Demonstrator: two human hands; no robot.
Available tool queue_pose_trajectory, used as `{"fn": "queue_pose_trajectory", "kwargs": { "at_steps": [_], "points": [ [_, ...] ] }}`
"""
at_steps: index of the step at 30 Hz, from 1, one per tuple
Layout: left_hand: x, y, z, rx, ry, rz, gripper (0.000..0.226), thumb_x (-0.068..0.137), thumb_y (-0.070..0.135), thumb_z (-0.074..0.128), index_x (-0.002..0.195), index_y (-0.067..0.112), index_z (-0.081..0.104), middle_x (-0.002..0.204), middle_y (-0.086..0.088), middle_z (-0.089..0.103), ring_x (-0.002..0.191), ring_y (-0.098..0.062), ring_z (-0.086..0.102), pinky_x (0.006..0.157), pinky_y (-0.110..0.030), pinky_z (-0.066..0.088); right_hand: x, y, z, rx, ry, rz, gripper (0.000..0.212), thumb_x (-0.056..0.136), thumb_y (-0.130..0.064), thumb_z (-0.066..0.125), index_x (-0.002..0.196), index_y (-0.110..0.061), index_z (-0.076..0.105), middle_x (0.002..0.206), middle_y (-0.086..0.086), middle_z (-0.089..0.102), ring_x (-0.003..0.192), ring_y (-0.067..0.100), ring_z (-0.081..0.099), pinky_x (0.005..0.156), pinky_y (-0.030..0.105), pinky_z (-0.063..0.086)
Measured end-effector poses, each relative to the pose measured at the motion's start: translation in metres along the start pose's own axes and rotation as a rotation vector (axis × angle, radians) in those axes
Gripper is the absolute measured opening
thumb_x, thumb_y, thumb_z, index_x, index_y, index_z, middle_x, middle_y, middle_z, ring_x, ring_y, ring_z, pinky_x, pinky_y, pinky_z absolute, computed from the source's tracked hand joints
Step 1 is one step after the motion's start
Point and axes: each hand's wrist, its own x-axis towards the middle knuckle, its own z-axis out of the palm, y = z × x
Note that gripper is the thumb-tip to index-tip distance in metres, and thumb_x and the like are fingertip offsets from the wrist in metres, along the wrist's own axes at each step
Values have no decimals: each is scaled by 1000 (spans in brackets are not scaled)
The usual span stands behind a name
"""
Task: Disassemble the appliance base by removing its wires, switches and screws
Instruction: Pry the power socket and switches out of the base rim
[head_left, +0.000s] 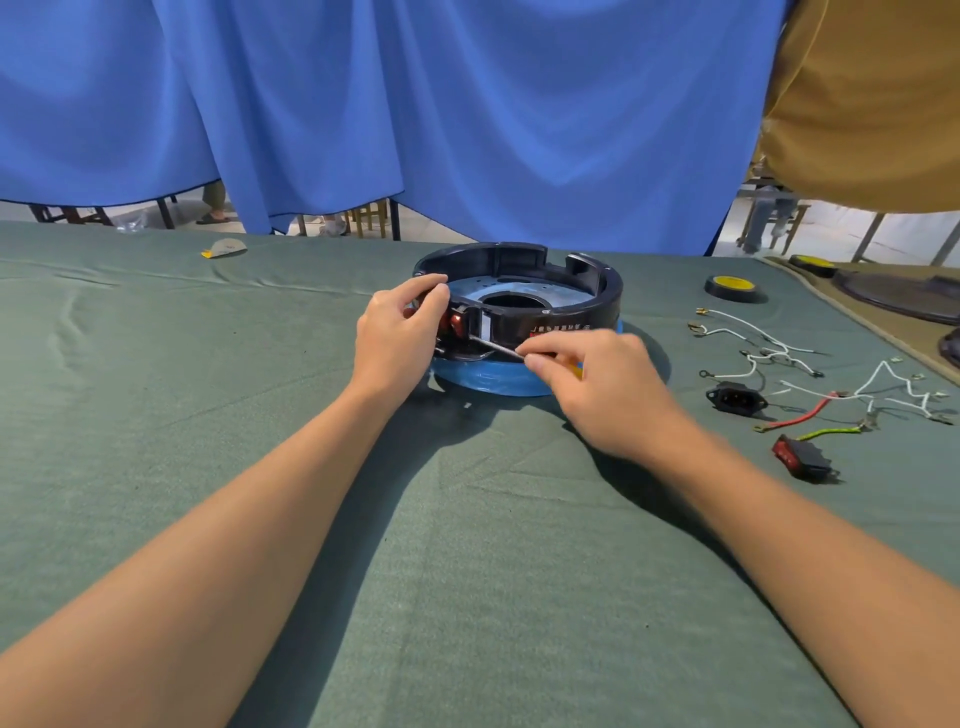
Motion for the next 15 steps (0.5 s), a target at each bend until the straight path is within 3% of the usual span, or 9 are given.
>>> {"fn": "queue_pose_trajectory", "kwargs": {
  "at_steps": [2,4,8,12,15],
  "points": [
    [0,-1,0,11,4,1,31,89,42,53,113,32,70,103,5,70,99,-14,63,91,-32,50,-9,0,10,-89,67,-54,22,97,-27,56,112,-23,71,93,-1,71,89,20,64,82,38,51],
    [0,-1,0,6,11,-9,30,89,41,53,113,33,71,104,5,70,99,-14,62,91,-33,49,-11,-1,16,-135,119,-82,20,97,-29,54,109,-24,70,95,2,70,92,27,63,78,43,52],
    [-1,3,0,-12,9,-32,31,87,39,54,112,33,71,107,6,70,103,-11,62,95,-33,49,-3,-1,18,-269,134,-65,29,96,-45,50,92,-21,65,84,3,69,84,33,63,70,41,51],
    [-1,3,1,-21,1,-44,36,83,43,52,111,34,71,112,2,68,105,-15,61,95,-36,49,8,-1,7,-599,199,-185,58,92,-69,31,68,-18,41,61,10,64,60,35,64,53,32,36],
    [-1,3,1,-28,14,-52,30,84,40,54,107,34,72,108,6,69,101,-11,62,90,-29,49,17,-3,3,-647,353,-296,57,97,-56,27,56,-18,36,43,11,50,39,30,51,50,26,29]
  ]
}}
